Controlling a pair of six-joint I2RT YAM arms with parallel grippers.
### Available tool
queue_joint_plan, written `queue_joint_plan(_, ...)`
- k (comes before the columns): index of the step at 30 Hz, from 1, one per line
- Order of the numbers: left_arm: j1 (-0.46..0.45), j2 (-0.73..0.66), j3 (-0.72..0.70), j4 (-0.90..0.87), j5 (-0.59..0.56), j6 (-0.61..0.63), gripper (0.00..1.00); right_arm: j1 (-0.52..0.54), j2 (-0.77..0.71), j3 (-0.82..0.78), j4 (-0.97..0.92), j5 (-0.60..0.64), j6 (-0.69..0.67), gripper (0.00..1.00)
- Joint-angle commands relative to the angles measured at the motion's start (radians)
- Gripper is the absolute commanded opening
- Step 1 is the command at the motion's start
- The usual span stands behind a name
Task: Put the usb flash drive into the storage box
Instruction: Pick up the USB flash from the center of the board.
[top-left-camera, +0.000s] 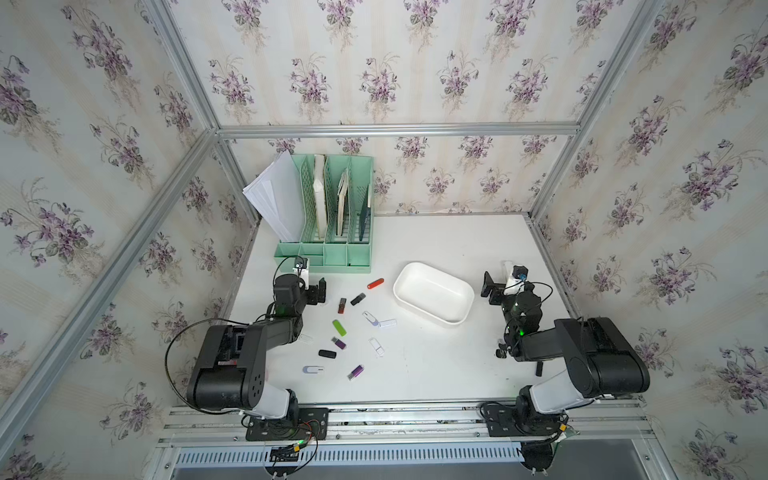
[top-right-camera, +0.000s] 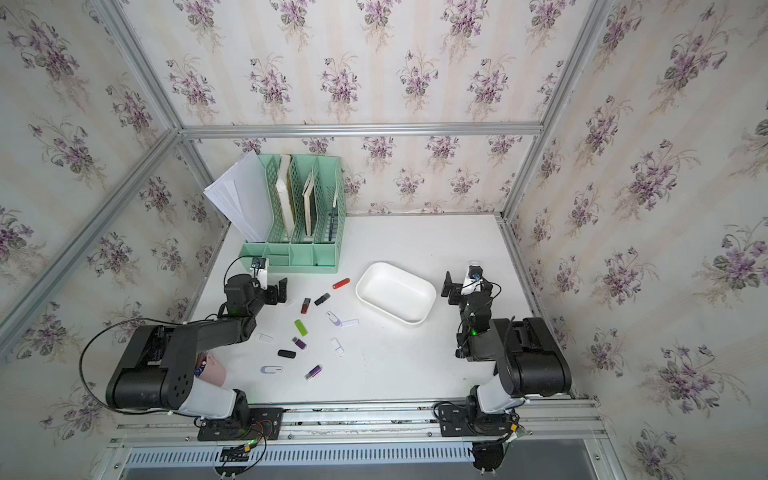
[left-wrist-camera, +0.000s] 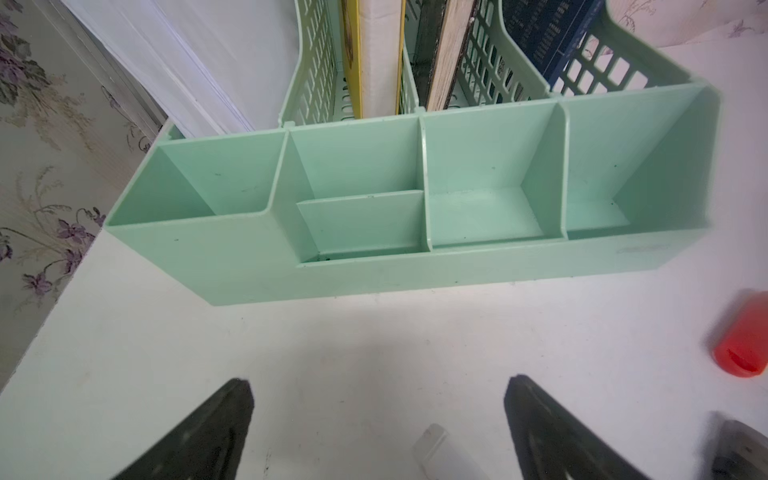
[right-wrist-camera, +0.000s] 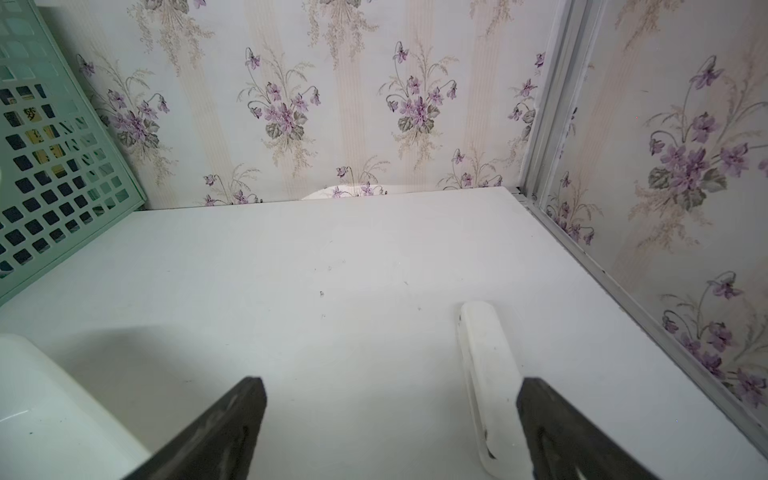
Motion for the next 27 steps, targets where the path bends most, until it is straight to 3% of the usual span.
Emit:
queue_joint_plan(1, 0.001, 0.001, 0.004, 0.019, 0.002, 0.002, 0.99, -0.001, 0.000, 0.003, 0.013, -0.002, -0.001, 1.00)
queue_joint_plan(27, 0.003, 0.001, 0.003, 0.019, 0.005, 0.000, 0.99, -0.003, 0.002, 0.009, 0.003, -0.010, 0.001, 1.00)
